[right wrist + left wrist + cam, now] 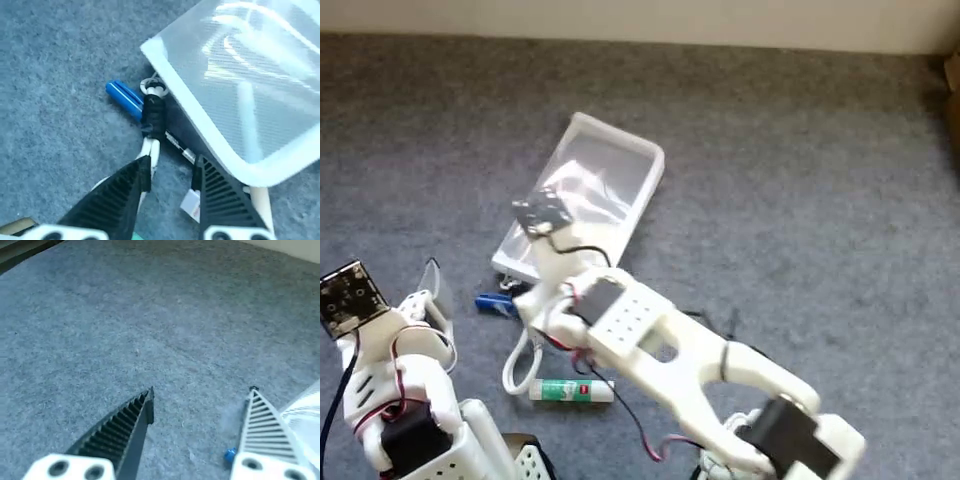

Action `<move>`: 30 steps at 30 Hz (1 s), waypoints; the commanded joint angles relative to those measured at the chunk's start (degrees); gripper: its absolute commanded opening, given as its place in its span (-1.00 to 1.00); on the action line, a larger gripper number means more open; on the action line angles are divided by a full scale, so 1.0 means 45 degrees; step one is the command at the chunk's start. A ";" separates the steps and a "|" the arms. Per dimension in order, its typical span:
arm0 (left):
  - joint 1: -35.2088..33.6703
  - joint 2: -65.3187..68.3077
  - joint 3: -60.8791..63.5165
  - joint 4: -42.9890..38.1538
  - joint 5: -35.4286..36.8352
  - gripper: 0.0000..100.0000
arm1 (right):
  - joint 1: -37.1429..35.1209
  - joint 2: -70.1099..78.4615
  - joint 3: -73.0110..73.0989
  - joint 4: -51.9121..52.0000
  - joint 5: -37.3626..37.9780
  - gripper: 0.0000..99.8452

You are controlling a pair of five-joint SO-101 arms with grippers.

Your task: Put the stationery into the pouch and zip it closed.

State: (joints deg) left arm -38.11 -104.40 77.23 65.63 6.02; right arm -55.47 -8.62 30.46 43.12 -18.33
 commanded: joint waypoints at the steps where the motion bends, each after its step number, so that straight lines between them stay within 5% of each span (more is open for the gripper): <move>1: -0.0361 -0.0029 0.0303 -0.0039 0.0137 -0.45 | -0.0400 0.1299 -0.1924 -0.0049 -0.0156 -0.72; 15: -0.0537 -0.0029 0.0498 0.0000 0.0137 -0.45 | -0.0498 0.5519 -0.4952 -0.0010 -0.0098 -0.72; 19: -0.0498 -0.0029 0.0557 0.0020 0.0137 -0.45 | -0.0342 0.5636 -0.4972 0.0010 -0.0078 -0.73; 24: -0.0498 -0.0029 0.0557 0.0020 0.0137 -0.45 | -0.0107 0.5597 -0.5031 0.0010 0.0000 -1.00; 30: -0.0479 -0.0029 0.0557 0.0039 0.0137 -0.45 | 0.0205 0.4523 -0.4972 0.0674 0.0860 -0.99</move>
State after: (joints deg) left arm -40.13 -104.22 80.31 65.63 6.02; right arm -56.18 17.41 10.86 44.09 -16.31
